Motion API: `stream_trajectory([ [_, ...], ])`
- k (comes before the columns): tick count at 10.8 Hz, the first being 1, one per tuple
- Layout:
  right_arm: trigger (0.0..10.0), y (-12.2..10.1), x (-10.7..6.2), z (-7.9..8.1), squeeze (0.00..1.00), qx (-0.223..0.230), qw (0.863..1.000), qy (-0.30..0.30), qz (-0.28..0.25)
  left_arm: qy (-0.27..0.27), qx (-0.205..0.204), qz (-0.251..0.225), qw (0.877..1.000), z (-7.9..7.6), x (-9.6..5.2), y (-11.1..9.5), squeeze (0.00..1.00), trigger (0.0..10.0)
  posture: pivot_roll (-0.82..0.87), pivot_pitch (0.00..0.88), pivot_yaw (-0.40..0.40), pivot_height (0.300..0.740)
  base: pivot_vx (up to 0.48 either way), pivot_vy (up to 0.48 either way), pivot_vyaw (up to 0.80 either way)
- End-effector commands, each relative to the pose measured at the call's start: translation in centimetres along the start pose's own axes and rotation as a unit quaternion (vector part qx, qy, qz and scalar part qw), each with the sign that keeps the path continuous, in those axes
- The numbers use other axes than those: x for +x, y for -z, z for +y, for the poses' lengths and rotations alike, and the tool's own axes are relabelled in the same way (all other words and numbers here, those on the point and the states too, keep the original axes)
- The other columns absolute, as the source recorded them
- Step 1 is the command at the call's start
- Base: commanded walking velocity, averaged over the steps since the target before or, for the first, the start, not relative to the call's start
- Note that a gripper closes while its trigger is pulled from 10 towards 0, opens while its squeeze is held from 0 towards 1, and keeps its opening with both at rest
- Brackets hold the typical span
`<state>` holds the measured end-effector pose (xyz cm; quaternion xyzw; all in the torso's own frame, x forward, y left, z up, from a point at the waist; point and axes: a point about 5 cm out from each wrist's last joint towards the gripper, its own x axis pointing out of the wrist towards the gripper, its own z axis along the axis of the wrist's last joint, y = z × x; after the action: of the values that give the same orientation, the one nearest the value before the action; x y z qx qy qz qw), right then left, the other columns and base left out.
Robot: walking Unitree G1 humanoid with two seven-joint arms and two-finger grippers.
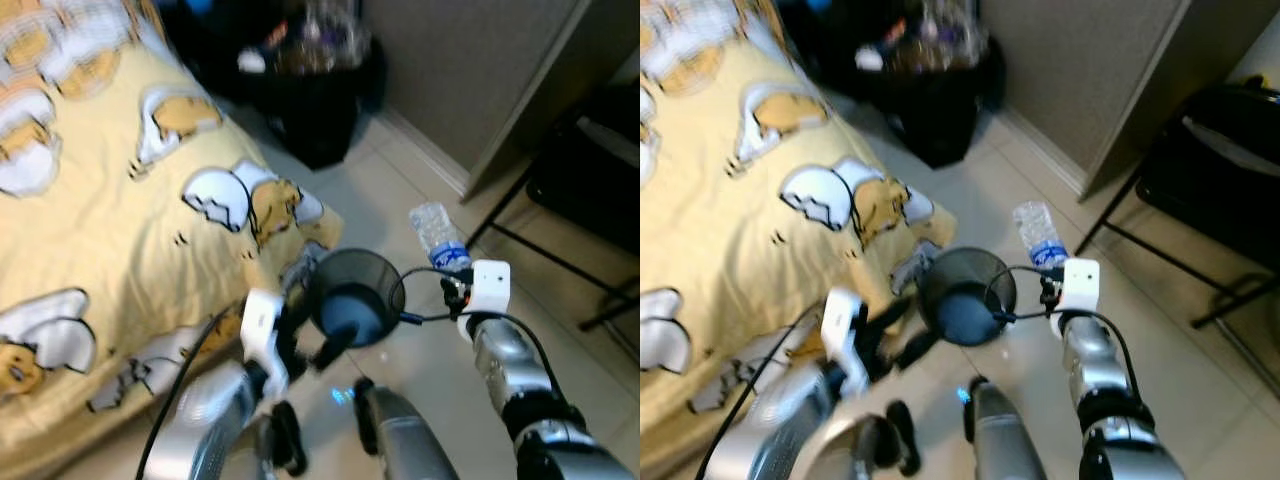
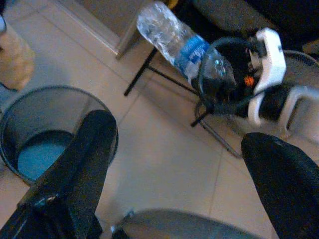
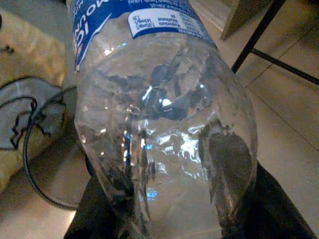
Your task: Clean up the room
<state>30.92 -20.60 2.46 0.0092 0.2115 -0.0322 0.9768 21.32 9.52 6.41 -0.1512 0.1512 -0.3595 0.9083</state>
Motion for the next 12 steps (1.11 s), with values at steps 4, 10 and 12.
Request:
stream_trajectory([
  [4, 10.0, 2.1, -0.5, 0.1, 0.00, -0.018, 0.999, -0.027, 0.037, -0.015, 0.040, 0.025, 0.999, -1.1, -1.9, -0.5, 0.00, 10.0, -0.18, 0.376, -0.038, 0.740, 0.000, 0.000, 0.00],
  [10, 10.0, 0.0, 0.3, 2.1, 0.00, 0.023, 0.991, -0.131, 0.020, -0.041, 0.066, 0.065, 0.995, -3.0, -6.2, -0.1, 0.00, 10.0, -0.15, 0.453, -0.148, 0.740, 0.000, 0.000, 0.00],
  [12, 10.0, -0.6, 0.5, 2.9, 0.00, 0.039, 0.986, -0.160, 0.017, -0.039, 0.060, 0.060, 0.996, -4.4, -6.7, -0.2, 0.00, 10.0, -0.16, 0.500, -0.192, 0.740, 0.000, 0.000, 0.00],
])
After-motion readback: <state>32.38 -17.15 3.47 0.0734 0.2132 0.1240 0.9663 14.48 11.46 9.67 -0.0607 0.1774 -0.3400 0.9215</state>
